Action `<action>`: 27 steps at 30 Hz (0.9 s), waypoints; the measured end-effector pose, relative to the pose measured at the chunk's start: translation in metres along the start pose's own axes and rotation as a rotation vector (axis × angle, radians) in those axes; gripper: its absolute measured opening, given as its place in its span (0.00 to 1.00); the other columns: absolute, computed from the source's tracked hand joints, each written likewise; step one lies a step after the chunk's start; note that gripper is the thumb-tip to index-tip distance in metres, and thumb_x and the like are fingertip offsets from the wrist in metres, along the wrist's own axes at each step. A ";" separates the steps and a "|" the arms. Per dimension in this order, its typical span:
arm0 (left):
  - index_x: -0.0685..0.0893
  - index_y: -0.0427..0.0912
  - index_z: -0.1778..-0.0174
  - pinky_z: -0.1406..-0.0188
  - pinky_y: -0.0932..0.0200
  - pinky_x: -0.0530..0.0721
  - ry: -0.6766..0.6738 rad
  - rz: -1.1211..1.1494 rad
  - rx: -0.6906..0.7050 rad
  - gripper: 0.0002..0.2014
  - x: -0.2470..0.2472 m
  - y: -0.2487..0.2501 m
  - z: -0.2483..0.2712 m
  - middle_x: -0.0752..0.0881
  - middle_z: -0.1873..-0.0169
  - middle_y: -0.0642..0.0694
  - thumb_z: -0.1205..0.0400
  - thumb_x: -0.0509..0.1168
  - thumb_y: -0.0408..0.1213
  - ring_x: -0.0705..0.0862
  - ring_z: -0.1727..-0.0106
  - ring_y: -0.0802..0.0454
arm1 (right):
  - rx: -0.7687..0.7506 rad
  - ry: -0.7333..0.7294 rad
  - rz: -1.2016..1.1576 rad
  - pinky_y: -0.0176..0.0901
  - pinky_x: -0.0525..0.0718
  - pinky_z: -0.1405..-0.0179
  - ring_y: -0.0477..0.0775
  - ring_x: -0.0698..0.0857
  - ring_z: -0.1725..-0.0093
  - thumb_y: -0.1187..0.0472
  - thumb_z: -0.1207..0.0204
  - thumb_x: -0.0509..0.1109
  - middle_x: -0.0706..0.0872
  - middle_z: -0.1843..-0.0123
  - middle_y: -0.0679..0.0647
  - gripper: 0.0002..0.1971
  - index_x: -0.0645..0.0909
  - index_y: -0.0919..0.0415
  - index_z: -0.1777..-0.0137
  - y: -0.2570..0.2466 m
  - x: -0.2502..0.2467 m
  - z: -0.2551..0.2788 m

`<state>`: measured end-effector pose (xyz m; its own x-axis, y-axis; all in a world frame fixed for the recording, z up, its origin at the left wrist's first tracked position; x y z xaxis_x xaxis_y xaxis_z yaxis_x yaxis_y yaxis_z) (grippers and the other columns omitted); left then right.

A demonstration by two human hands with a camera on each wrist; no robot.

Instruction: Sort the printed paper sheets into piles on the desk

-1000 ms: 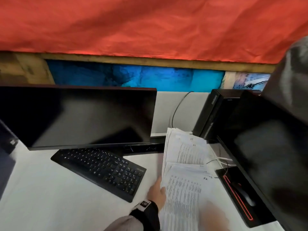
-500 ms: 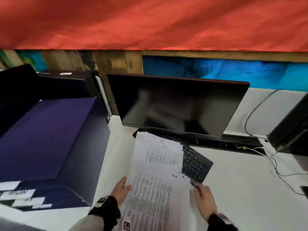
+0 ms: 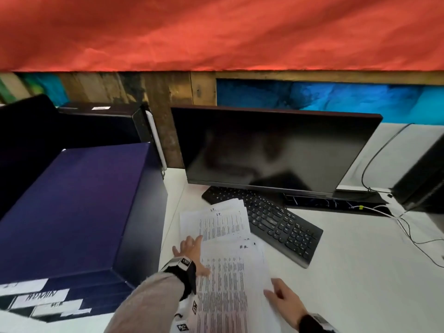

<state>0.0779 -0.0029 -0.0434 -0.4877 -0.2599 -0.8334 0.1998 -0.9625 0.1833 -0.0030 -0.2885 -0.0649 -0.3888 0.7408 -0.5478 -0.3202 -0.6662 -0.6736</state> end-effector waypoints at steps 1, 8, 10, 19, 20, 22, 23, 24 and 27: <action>0.53 0.49 0.20 0.23 0.36 0.55 0.017 -0.048 0.010 0.55 -0.004 0.001 0.000 0.59 0.25 0.43 0.37 0.79 0.52 0.58 0.22 0.42 | 0.014 -0.001 -0.012 0.40 0.76 0.48 0.47 0.78 0.57 0.46 0.24 0.67 0.79 0.60 0.46 0.11 0.75 0.41 0.43 0.001 0.001 0.002; 0.75 0.52 0.29 0.38 0.53 0.79 0.081 -0.035 0.129 0.23 -0.031 0.022 0.021 0.74 0.36 0.45 0.21 0.59 0.32 0.80 0.38 0.43 | 0.075 -0.015 -0.258 0.55 0.83 0.41 0.53 0.88 0.50 0.29 0.56 0.79 0.90 0.52 0.50 0.35 0.81 0.46 0.50 0.047 0.020 -0.023; 0.78 0.51 0.33 0.38 0.53 0.79 0.168 -0.039 0.273 0.20 -0.046 0.036 0.040 0.80 0.38 0.46 0.20 0.56 0.30 0.81 0.38 0.44 | 0.067 0.006 -0.353 0.58 0.85 0.43 0.56 0.89 0.50 0.36 0.62 0.86 0.90 0.49 0.55 0.43 0.82 0.55 0.46 0.036 0.011 -0.021; 0.80 0.54 0.57 0.50 0.71 0.75 0.498 0.704 0.529 0.12 -0.129 0.028 0.112 0.81 0.57 0.57 0.28 0.76 0.37 0.80 0.54 0.62 | -0.065 -0.122 -0.901 0.46 0.90 0.52 0.65 0.87 0.42 0.71 0.29 0.71 0.87 0.41 0.68 0.18 0.82 0.75 0.39 -0.082 -0.042 0.020; 0.78 0.55 0.54 0.55 0.75 0.75 0.561 0.878 0.467 0.16 -0.135 0.020 0.116 0.81 0.56 0.57 0.29 0.77 0.35 0.81 0.55 0.66 | -0.082 -0.107 -0.942 0.49 0.88 0.47 0.67 0.86 0.40 0.70 0.28 0.70 0.86 0.40 0.69 0.18 0.81 0.76 0.38 -0.090 -0.044 0.020; 0.75 0.58 0.47 0.58 0.71 0.82 0.560 1.213 0.354 0.23 -0.133 0.006 0.116 0.83 0.53 0.58 0.29 0.78 0.36 0.85 0.54 0.65 | -0.127 -0.062 -1.006 0.52 0.86 0.43 0.67 0.86 0.39 0.70 0.26 0.70 0.86 0.40 0.68 0.17 0.81 0.74 0.37 -0.106 -0.048 0.021; 0.73 0.61 0.46 0.56 0.68 0.84 0.528 1.287 0.319 0.23 -0.127 0.003 0.114 0.84 0.51 0.58 0.28 0.77 0.39 0.86 0.51 0.62 | -0.156 -0.031 -1.027 0.52 0.86 0.43 0.66 0.86 0.40 0.70 0.26 0.70 0.87 0.41 0.67 0.17 0.82 0.74 0.38 -0.114 -0.050 0.022; 0.73 0.62 0.45 0.54 0.68 0.84 0.502 1.279 0.303 0.21 -0.122 0.003 0.115 0.85 0.50 0.59 0.26 0.75 0.41 0.86 0.48 0.61 | -0.181 -0.009 -1.037 0.53 0.86 0.43 0.66 0.86 0.41 0.69 0.26 0.70 0.87 0.41 0.67 0.16 0.82 0.74 0.39 -0.122 -0.049 0.024; 0.71 0.52 0.33 0.53 0.77 0.77 0.600 1.178 0.270 0.19 -0.116 0.005 0.124 0.84 0.46 0.58 0.19 0.67 0.39 0.83 0.46 0.63 | -0.252 0.021 -1.078 0.52 0.87 0.44 0.67 0.86 0.41 0.70 0.26 0.70 0.87 0.41 0.68 0.16 0.81 0.75 0.38 -0.146 -0.043 0.031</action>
<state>0.0305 0.0127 0.1192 0.3143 -0.9289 -0.1956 0.0328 -0.1953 0.9802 0.0332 -0.2260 0.0722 0.0035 0.9250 0.3800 -0.2961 0.3639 -0.8831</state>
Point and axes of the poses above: each hand's wrist, its own z-axis away from the middle knuckle, its own x-axis out of the palm, y = z × x, the point moved 6 cm from there along -z, towards the middle knuckle
